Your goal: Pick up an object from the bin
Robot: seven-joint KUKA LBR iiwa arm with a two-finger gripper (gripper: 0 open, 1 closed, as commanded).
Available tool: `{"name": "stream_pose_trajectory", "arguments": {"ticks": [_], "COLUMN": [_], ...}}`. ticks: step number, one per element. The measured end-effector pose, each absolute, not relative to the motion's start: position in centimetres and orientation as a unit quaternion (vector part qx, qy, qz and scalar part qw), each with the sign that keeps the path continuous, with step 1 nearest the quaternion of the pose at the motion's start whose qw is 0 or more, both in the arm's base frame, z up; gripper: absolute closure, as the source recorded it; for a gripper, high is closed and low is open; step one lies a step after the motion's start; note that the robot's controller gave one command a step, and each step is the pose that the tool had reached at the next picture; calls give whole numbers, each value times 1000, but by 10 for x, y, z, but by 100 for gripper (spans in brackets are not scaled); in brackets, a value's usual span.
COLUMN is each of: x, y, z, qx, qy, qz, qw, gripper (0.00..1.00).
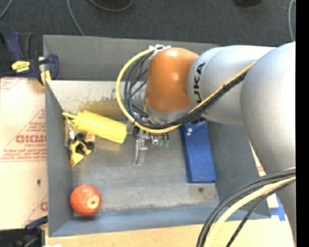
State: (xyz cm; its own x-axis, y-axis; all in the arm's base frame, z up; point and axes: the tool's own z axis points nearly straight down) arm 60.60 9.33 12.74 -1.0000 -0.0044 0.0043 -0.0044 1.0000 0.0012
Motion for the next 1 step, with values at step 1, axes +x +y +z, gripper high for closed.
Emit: {"name": "stream_pose_trajectory", "arguments": {"ticks": [1], "x": [608], "y": [93], "z": [133], "qx": [1], "qy": [-1000], "qz": [-1], "qw": [-2], "gripper": [0]}}
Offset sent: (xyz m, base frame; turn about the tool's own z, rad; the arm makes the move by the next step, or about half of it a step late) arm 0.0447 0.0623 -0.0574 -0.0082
